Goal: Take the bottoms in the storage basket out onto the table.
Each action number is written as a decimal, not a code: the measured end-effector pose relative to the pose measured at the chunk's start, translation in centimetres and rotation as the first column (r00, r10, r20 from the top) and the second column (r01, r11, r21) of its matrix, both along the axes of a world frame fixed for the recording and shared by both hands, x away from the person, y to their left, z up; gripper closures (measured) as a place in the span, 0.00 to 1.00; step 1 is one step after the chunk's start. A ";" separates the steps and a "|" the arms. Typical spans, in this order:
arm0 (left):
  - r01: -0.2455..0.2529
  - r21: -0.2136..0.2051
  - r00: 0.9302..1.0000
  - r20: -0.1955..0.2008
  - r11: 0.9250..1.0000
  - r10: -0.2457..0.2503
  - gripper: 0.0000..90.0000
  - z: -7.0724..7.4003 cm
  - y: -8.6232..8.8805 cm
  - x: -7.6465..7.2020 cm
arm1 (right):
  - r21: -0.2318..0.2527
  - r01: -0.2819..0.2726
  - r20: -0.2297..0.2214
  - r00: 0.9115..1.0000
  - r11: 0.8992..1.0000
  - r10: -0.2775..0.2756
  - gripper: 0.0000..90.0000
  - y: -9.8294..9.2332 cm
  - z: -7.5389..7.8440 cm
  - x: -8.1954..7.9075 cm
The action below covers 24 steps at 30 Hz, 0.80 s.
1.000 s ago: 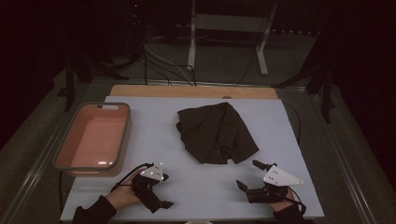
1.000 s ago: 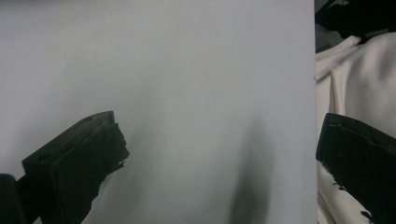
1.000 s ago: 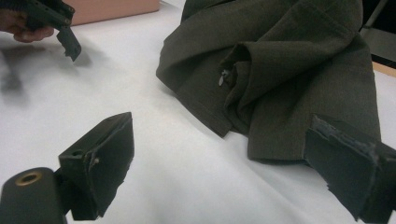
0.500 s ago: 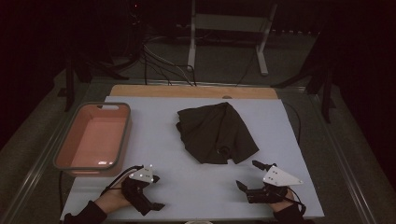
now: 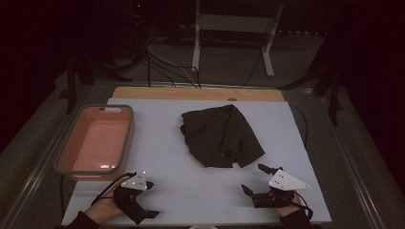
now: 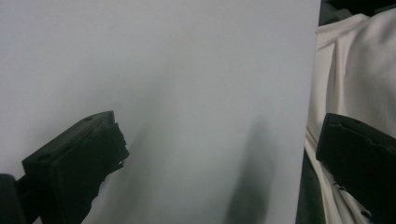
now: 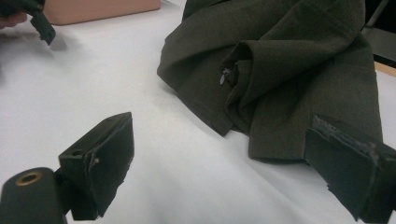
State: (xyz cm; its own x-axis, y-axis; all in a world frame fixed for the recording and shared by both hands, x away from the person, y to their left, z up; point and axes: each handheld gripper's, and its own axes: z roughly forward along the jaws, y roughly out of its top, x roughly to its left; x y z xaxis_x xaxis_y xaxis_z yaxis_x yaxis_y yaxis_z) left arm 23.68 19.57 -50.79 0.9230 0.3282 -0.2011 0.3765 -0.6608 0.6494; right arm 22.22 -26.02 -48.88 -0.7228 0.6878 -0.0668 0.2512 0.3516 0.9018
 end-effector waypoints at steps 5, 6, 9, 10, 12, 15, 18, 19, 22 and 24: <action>-0.013 -0.002 1.000 0.009 1.000 0.013 0.00 0.2 0.9 -0.4 | 0.000 0.001 -0.001 1.000 1.000 -0.001 0.10 0.0 0.0 0.0; -0.017 -0.004 1.000 0.009 1.000 0.017 0.00 0.2 1.1 -0.4 | 0.000 0.002 -0.003 1.000 1.000 -0.002 0.10 -0.1 0.0 0.0; -0.018 0.002 1.000 0.009 1.000 0.018 0.00 0.2 1.6 -0.6 | -0.001 0.002 -0.002 1.000 1.000 -0.002 0.10 -0.1 0.0 0.0; -0.015 0.006 1.000 0.009 1.000 0.015 0.00 0.2 1.7 -0.6 | -0.002 0.002 -0.002 1.000 1.000 -0.002 0.10 -0.1 0.0 0.0; -0.016 0.006 1.000 0.006 1.000 0.016 0.00 0.2 1.9 -0.7 | -0.002 0.002 -0.002 1.000 1.000 -0.002 0.10 -0.1 0.0 0.0; -0.026 -0.001 1.000 0.000 1.000 0.026 0.00 0.1 2.4 -0.9 | 0.000 0.004 -0.003 1.000 1.000 -0.004 0.10 -0.1 0.0 0.0; -0.031 -0.002 1.000 -0.001 1.000 0.031 0.00 0.1 2.8 -0.9 | -0.002 0.003 -0.005 1.000 1.000 -0.003 0.10 -0.1 -0.1 0.0; -0.036 -0.005 0.999 -0.002 0.999 0.036 0.00 0.0 2.8 -1.0 | -0.003 0.001 -0.005 1.000 1.000 -0.001 0.10 -0.1 -0.1 0.0; -0.034 -0.009 0.999 0.003 0.999 0.034 0.00 0.0 2.7 -0.9 | -0.004 0.000 -0.004 1.000 1.000 0.000 0.10 -0.1 -0.1 -0.1; -0.036 -0.009 0.999 0.025 0.999 0.036 0.00 0.0 2.4 -0.8 | -0.006 -0.001 -0.004 1.000 1.000 0.001 0.10 -0.1 -0.1 0.0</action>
State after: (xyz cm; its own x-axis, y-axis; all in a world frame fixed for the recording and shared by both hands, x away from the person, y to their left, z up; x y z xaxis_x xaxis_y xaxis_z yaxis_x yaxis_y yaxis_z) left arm 22.85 22.02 -50.76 0.9152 0.3599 -0.1812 0.3837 -0.6410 0.6647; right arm 22.19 -26.10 -48.97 -0.7240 0.6864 -0.0678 0.2544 0.3571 0.8987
